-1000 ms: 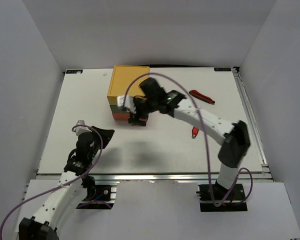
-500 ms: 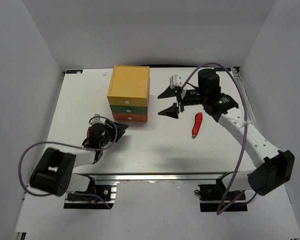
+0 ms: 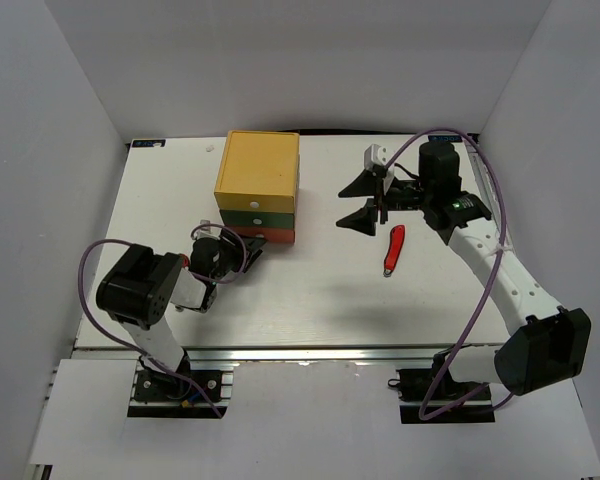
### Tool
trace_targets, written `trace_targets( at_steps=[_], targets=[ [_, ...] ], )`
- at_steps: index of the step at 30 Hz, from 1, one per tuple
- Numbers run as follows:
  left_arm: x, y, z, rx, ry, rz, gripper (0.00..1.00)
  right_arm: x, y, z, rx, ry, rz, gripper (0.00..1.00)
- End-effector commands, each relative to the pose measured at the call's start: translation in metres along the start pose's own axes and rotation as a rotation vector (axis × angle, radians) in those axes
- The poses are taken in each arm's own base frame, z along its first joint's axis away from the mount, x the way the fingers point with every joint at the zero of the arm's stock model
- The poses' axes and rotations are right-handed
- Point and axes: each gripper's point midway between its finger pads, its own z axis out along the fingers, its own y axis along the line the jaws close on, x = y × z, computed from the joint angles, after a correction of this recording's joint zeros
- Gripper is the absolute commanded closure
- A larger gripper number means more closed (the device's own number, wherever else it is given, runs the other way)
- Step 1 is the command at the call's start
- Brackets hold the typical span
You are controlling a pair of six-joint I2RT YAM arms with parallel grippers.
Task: Sort the tools into containers
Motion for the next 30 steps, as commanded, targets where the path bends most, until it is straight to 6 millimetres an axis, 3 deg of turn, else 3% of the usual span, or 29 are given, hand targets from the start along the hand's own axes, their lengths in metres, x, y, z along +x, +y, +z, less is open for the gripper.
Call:
trace_targets(
  at_steps=[1,5,16,30],
  targets=[
    [-0.010,-0.028,0.004,0.111,-0.039,-0.008,0.43,-0.010,0.004,-0.007,-0.003,-0.030,-0.021,0.25],
    [-0.013,-0.028,0.008,0.127,-0.057,-0.019,0.44,-0.006,0.004,-0.008,-0.002,-0.026,-0.009,0.26],
    [-0.023,-0.004,0.015,0.050,-0.124,-0.042,0.49,0.001,0.006,-0.008,-0.005,-0.021,0.008,0.26],
    [-0.027,-0.003,0.028,0.042,-0.133,-0.045,0.56,0.010,0.010,-0.010,-0.004,-0.012,0.025,0.26]
  ],
)
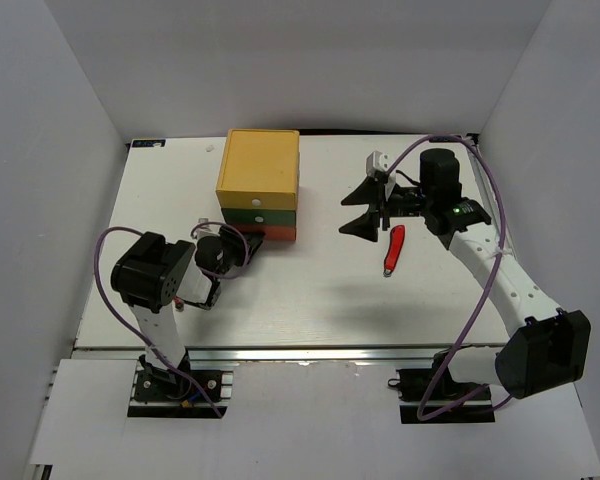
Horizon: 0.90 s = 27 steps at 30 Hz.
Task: Sort the tools into containers
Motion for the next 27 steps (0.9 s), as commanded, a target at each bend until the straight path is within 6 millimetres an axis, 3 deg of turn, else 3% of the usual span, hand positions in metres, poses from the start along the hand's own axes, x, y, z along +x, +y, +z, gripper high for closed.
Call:
trace_targets(
  at_steps=[1,10,18,27],
  targets=[
    [-0.006,-0.006,0.006,0.013,-0.026,0.008,0.56,-0.008,0.006,-0.005,-0.006,-0.025,-0.019,0.26],
    [-0.004,-0.006,-0.004,0.037,-0.028,-0.016,0.71,-0.003,0.010,-0.006,-0.010,-0.020,-0.009,0.27],
    [-0.002,-0.001,-0.021,0.027,-0.029,-0.019,0.75,0.000,0.011,-0.007,-0.008,-0.018,-0.009,0.27],
    [-0.002,-0.014,-0.016,0.062,-0.020,-0.010,0.48,0.003,0.012,-0.007,-0.007,-0.012,-0.012,0.28]
  ],
)
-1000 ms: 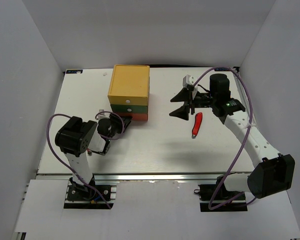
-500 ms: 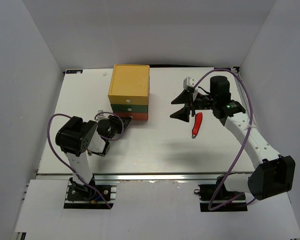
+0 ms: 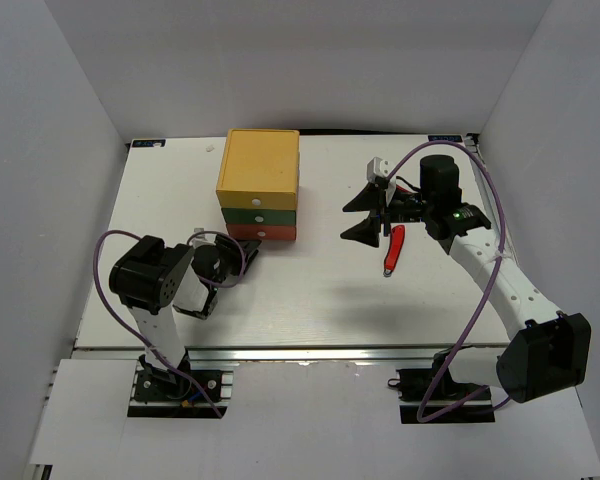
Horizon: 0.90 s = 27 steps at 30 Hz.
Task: Sort the tools into containers
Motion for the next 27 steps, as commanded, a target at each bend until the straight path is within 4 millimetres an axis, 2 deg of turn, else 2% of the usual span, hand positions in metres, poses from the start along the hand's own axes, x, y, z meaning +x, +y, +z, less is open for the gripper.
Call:
trace_targets(
  at_steps=[1,8,20,27],
  targets=[
    [-0.007,-0.034,0.005,0.100,-0.016,0.019,0.48,-0.011,0.004,-0.005,-0.005,-0.026,-0.041,0.27],
    [-0.009,-0.041,0.018,0.114,-0.013,0.015,0.47,-0.008,0.004,-0.005,-0.001,-0.020,-0.039,0.27],
    [-0.008,-0.023,0.032,0.051,-0.013,-0.013,0.47,-0.005,0.001,-0.006,0.006,-0.015,-0.037,0.27],
    [-0.010,-0.023,0.035,0.058,-0.022,-0.020,0.56,-0.004,0.001,-0.006,0.006,-0.014,-0.034,0.27]
  ],
)
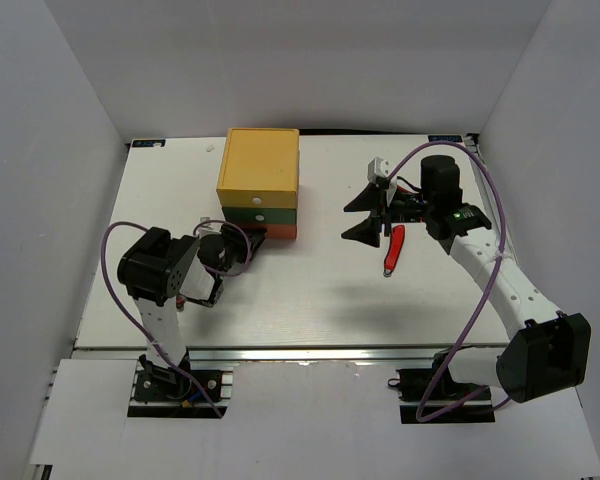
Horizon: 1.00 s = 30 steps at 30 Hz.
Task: Sort the tools into containers
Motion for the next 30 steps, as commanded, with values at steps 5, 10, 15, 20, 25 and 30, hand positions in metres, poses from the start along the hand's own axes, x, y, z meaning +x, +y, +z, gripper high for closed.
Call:
trace_targets(
  at_steps=[5,10,15,20,25,30],
  targets=[
    [-0.006,0.002,-0.001,0.002,-0.033,0.006,0.62,-0.007,0.002,-0.005,0.002,-0.018,-0.036,0.27],
    [-0.005,0.004,-0.006,0.004,-0.037,0.007,0.66,-0.005,0.003,-0.004,0.000,-0.016,-0.029,0.27],
    [-0.002,0.006,-0.014,0.009,-0.030,0.002,0.70,-0.005,0.003,-0.005,0.002,-0.016,-0.030,0.27],
    [0.001,0.003,-0.028,0.013,-0.020,0.006,0.71,-0.003,0.004,-0.005,0.002,-0.015,-0.027,0.28],
    [0.010,0.009,-0.050,-0.007,0.004,0.020,0.71,0.000,0.006,-0.006,-0.001,-0.013,-0.018,0.28],
    [0.020,0.003,-0.081,0.008,0.027,0.032,0.71,0.006,0.008,-0.006,0.007,-0.003,-0.009,0.28]
  ],
)
